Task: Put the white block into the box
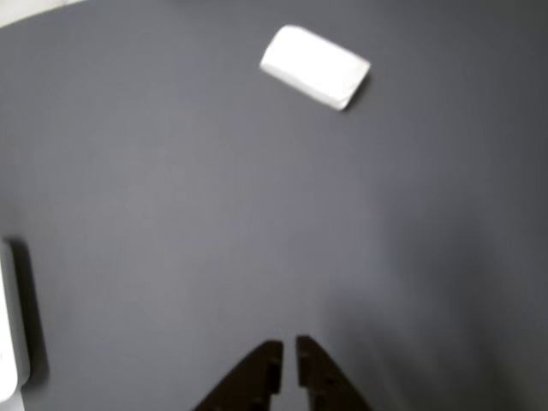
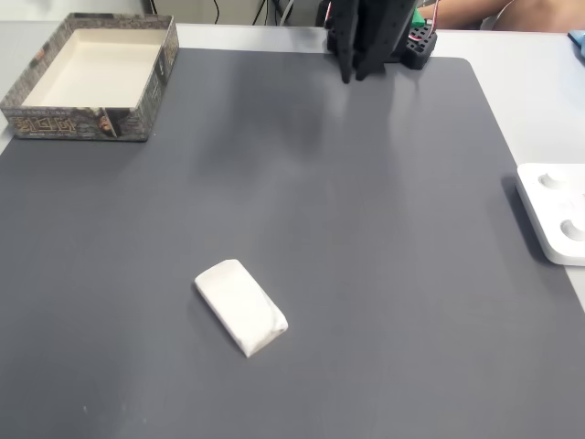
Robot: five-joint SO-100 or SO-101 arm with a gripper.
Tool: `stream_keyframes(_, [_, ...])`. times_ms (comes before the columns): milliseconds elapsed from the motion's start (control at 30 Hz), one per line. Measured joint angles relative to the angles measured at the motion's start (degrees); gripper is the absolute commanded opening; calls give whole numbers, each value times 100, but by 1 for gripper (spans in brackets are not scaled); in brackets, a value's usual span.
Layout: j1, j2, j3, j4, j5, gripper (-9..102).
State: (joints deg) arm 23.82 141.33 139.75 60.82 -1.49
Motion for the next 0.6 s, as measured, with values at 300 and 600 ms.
stream_keyframes(300, [229, -993, -747, -70, 0, -2])
stream_keyframes(600, [290, -2101, -1644, -70, 211, -2])
